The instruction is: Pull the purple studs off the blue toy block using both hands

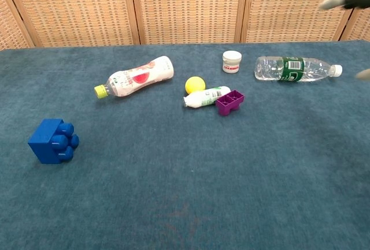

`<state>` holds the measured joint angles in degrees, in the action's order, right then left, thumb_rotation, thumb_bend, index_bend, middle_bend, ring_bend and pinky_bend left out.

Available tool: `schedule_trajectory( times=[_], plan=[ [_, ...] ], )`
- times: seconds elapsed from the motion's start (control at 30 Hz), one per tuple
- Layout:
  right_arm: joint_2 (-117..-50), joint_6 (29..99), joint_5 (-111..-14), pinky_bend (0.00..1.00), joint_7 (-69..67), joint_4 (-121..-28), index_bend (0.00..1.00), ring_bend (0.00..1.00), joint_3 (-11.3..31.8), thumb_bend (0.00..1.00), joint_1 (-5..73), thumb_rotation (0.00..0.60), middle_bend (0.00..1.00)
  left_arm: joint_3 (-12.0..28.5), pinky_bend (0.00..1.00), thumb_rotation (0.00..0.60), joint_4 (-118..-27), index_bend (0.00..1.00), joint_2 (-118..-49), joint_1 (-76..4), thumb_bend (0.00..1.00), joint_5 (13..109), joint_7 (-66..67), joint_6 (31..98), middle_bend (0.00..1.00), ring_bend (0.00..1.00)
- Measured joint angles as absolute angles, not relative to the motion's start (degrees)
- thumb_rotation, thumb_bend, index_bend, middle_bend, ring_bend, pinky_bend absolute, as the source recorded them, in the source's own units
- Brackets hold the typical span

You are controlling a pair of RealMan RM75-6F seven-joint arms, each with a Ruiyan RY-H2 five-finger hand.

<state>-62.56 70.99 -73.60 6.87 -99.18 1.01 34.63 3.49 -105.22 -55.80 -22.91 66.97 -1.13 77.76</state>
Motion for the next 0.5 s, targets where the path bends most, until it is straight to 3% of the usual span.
schedule_trajectory(
  times=[0.23, 0.5],
  plan=[
    [-63.35, 85.09, -80.19, 0.0, 2.46, -92.59, 0.0, 0.0, -2.58, 0.0, 22.47, 0.6, 0.0, -0.19, 0.0, 0.6, -103.79, 0.0, -57.64, -13.74, 0.0, 73.22, -2.88, 87.81, 0.0, 0.0],
    [-63.6, 90.58, -81.79, 0.0, 3.0, -93.23, 0.0, 0.0, -4.74, 0.0, 13.8, 0.6, 0.0, -2.48, 0.0, 0.6, -99.78, 0.0, -61.93, -8.81, 0.0, 79.04, -0.77, 91.93, 0.0, 0.0]
  ],
)
